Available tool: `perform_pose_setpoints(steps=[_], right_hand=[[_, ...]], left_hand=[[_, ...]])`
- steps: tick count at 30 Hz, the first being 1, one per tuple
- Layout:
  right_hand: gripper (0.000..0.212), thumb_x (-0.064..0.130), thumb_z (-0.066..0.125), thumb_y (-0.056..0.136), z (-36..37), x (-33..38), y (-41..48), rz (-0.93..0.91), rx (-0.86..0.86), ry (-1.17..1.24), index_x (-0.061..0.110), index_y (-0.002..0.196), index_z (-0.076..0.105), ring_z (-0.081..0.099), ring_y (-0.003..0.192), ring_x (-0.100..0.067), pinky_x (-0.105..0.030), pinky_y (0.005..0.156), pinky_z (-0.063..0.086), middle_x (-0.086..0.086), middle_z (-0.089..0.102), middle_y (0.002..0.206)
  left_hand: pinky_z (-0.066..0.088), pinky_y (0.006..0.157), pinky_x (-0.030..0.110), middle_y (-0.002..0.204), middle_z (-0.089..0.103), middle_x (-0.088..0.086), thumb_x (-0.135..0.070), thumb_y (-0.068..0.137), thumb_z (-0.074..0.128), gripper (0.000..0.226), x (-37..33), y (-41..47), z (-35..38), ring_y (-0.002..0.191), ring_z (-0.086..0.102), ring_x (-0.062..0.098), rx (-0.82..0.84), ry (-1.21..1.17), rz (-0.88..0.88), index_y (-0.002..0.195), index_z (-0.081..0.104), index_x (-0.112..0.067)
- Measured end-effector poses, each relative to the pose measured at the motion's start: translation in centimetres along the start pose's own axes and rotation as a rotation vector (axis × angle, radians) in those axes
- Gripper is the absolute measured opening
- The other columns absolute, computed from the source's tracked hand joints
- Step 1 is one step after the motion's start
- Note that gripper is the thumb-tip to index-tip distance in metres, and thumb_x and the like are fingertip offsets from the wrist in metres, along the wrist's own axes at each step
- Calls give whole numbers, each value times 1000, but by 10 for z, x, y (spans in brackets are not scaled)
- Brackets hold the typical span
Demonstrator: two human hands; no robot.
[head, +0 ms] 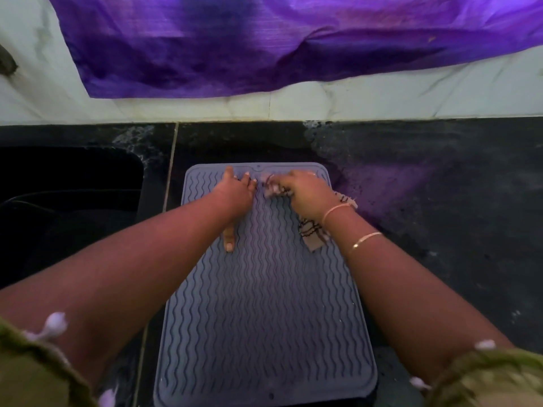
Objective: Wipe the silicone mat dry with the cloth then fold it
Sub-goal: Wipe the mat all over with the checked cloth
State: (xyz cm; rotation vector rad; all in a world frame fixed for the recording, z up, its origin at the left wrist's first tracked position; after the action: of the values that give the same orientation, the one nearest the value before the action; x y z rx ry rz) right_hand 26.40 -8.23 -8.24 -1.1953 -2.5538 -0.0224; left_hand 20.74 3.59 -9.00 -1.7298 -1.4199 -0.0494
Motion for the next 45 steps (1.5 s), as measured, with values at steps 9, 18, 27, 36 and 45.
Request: perform_pose_setpoints(steps=[9,18,27,36,45], right_hand=[[61,5,50,79,33,23,-99,-172,20,21,36,131,49,47,110,-28,-39,95,39,-2,50,131],[62,3,43,72,41,43,-180,-276,168,171,30,126,57,50,104,-25,-37,87,42,-1,57,119],[64,-3,49,78,29,43,-113,-36,47,161,23,137,44,47,121,-27,-39,100,41,-6,53,130],[59,0,48,73,54,69,-203,-165,167,75,28,125,57,49,111,-25,-37,93,41,2,56,122],[56,-1,49,69,58,80,-255,-202,331,196,26,116,64,54,110,-20,-35,94,43,1,61,116]], left_hand=[[8,114,57,156,-4,23,-35,78,73,113,2,-2,2,145,7,34,32,-61,-20,148,-8,1],[4,116,54,159,5,11,-36,82,67,98,0,-23,10,145,13,26,-141,-142,-61,151,0,-14],[2,111,59,157,-18,4,-57,58,79,133,-55,-88,61,144,-13,31,96,-723,52,149,-13,-27],[-3,109,64,157,-19,-2,-58,53,81,137,-56,-89,64,144,-14,27,36,-713,-18,148,-15,-32],[-4,110,63,158,-17,-1,-56,57,80,135,-55,-97,58,145,-12,27,58,-726,-32,148,-15,-30]])
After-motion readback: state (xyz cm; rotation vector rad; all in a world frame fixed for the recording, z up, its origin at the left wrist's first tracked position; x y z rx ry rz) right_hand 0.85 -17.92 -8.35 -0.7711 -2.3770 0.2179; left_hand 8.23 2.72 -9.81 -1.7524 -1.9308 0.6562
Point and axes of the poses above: each hand's wrist, its own y-axis towards the middle knuckle, its own z-axis out of the palm, x = y × z, the point moved 5 cm from there along y, towards the middle knuckle
